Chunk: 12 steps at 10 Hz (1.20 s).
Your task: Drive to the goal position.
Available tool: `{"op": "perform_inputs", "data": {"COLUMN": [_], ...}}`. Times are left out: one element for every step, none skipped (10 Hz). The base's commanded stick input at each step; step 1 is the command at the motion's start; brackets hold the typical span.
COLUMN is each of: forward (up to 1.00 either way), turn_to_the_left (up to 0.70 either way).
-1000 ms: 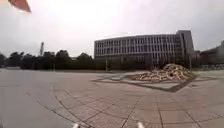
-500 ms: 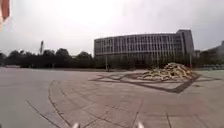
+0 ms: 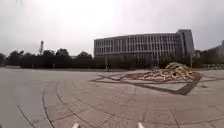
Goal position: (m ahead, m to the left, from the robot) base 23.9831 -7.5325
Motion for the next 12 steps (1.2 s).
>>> {"op": "perform_inputs", "data": {"forward": [0.5, 0.5, 0.5, 0.5, 0.5, 0.5, 0.5, 0.5, 0.5, 0.5, 0.5, 0.5], "turn_to_the_left": [0.0, 0.0, 0.0, 0.0, 0.0, 0.0, 0.0, 0.0, 0.0, 0.0, 0.0, 0.0]}}
